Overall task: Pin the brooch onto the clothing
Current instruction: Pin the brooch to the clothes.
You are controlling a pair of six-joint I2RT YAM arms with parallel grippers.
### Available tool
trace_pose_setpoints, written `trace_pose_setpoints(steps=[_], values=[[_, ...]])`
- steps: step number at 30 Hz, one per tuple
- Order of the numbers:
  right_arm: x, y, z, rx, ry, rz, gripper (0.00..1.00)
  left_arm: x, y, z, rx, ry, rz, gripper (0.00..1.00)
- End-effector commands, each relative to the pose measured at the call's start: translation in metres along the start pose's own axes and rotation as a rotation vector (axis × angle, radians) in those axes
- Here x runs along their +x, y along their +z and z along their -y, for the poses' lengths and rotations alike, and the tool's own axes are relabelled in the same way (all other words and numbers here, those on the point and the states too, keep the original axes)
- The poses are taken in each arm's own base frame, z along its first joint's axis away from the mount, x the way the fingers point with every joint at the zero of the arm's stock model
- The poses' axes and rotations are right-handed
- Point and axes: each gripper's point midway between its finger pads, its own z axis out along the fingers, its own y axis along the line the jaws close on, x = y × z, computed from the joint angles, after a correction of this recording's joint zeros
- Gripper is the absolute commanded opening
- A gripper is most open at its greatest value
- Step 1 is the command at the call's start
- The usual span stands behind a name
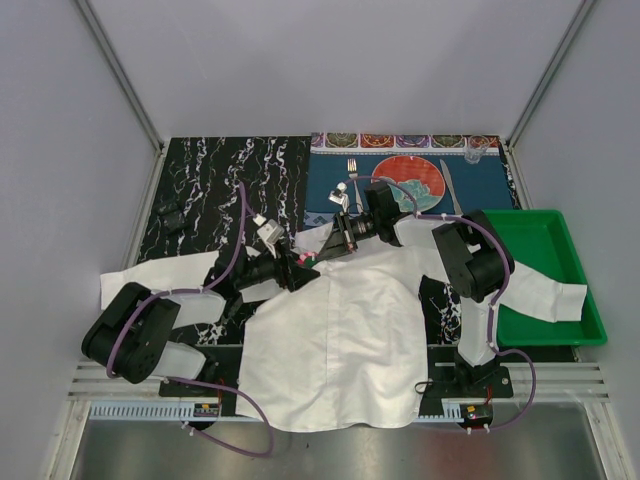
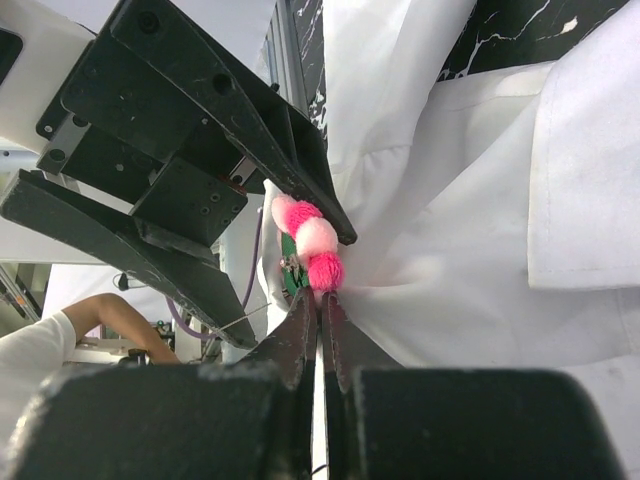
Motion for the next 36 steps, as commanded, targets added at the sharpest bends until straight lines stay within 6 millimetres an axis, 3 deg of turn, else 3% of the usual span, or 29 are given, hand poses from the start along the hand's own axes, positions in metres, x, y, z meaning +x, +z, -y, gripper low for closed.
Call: trace_pose_setpoints(steps=[1, 14, 22, 36], values=[[-0.009, -0.004, -0.022, -0.025, -0.082, 0.016, 0.00, -0.024, 0.004, 0.006, 0.022, 0.050, 0.091, 0.66], [-0.013, -0.004, -0.024, -0.027, -0.085, 0.019, 0.00, -0.024, 0.008, -0.002, -0.050, 0.050, 0.103, 0.68], [-0.009, -0.005, -0.024, -0.029, -0.076, 0.015, 0.00, -0.024, 0.005, -0.003, -0.066, -0.016, 0.128, 0.40], [-0.009, -0.006, -0.026, -0.035, -0.096, 0.016, 0.00, -0.028, 0.004, 0.006, -0.017, -0.092, 0.129, 0.29]])
